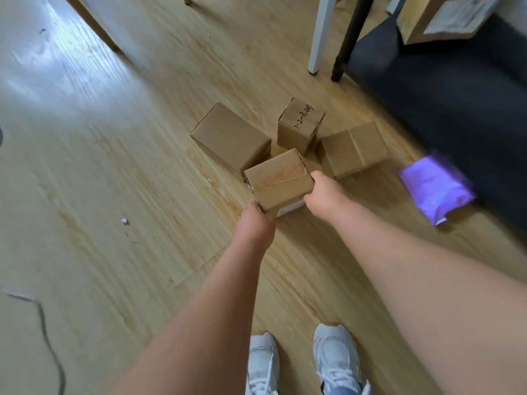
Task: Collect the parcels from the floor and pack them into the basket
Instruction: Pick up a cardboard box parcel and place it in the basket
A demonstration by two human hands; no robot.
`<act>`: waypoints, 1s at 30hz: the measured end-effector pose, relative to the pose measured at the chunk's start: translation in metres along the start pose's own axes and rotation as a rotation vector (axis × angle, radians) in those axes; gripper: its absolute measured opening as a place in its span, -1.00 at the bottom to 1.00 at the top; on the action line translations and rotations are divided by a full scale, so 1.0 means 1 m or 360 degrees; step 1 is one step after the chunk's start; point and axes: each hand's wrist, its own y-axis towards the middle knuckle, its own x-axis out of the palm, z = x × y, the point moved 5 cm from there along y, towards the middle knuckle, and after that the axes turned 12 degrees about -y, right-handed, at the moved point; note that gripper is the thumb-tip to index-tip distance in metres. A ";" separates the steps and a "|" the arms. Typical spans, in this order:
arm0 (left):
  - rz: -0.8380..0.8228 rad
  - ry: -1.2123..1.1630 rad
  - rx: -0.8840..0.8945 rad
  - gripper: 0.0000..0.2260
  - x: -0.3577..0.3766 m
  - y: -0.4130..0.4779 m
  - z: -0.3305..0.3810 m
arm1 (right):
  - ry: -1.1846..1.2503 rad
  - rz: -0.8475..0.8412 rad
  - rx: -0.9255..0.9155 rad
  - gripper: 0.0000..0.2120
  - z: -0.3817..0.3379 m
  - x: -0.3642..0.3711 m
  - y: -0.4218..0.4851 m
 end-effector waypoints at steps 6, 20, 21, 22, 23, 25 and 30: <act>0.0134 -0.0266 0.0143 -0.57 -0.022 -0.055 0.036 | 0.0462 0.0044 0.0117 -0.53 0.024 -0.036 -0.052; -0.0643 -0.0407 0.0284 -0.53 0.022 -0.253 0.201 | 0.1605 0.0317 0.0461 -0.75 0.160 -0.172 -0.254; -0.0693 -0.0373 0.0282 -0.49 0.031 -0.264 0.203 | 0.1636 0.0353 0.0506 -0.74 0.170 -0.174 -0.267; -0.0724 -0.0340 0.0290 -0.46 0.041 -0.276 0.203 | 0.1682 0.0396 0.0546 -0.73 0.181 -0.176 -0.282; -0.0730 -0.0314 0.0292 -0.43 0.050 -0.287 0.203 | 0.1728 0.0441 0.0586 -0.72 0.192 -0.177 -0.295; -0.0746 -0.0300 0.0284 -0.41 0.074 -0.314 0.202 | 0.1808 0.0530 0.0633 -0.72 0.221 -0.181 -0.329; -0.0801 -0.0334 0.0113 -0.47 0.139 -0.369 0.188 | 0.1801 0.0449 0.0552 -0.35 0.279 -0.172 -0.404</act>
